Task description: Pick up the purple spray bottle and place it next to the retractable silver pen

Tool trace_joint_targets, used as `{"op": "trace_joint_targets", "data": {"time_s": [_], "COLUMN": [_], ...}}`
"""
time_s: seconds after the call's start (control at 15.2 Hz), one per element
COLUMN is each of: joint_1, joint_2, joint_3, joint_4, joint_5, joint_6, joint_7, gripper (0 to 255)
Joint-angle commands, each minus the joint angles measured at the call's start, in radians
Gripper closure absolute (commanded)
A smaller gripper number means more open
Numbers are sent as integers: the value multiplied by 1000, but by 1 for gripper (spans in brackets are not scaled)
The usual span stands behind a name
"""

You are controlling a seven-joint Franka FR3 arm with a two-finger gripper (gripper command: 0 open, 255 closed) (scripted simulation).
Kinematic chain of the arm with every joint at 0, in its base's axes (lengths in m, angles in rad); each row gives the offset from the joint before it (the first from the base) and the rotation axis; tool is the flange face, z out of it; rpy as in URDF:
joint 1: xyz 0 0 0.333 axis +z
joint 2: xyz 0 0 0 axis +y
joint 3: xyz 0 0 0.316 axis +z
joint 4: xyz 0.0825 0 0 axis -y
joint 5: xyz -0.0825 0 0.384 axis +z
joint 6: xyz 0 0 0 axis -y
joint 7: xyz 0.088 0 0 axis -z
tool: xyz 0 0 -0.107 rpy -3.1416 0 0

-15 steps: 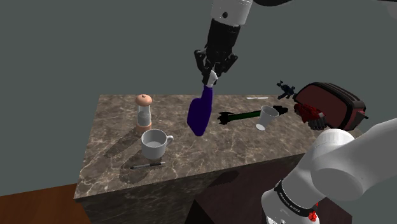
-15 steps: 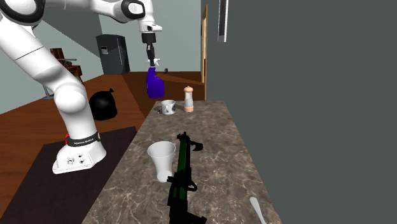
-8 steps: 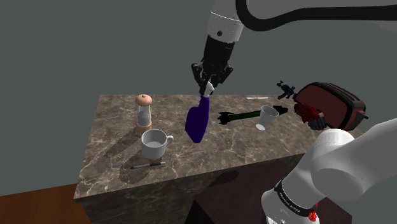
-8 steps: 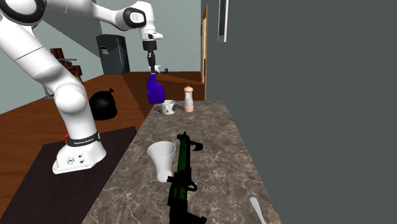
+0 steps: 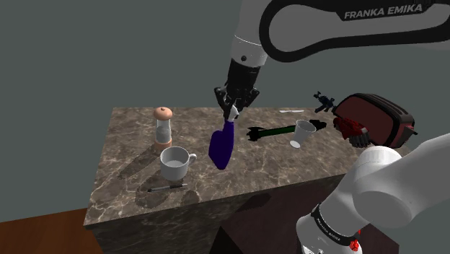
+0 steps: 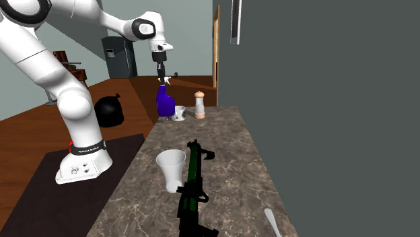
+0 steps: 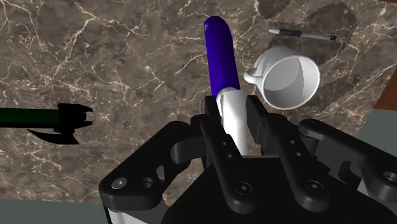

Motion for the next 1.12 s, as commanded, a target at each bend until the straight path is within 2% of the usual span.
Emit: {"op": "trace_joint_targets", "data": {"time_s": [0.0,0.79,1.06], "joint_1": [0,1,1], "joint_2": [3,51,51], "joint_3": [2,17,17], "joint_4": [-24,-146,-146], "joint_5": [1,2,2], "joint_6": [28,197,197], "joint_7": [0,7,7], "gripper": [255,255,255]}}
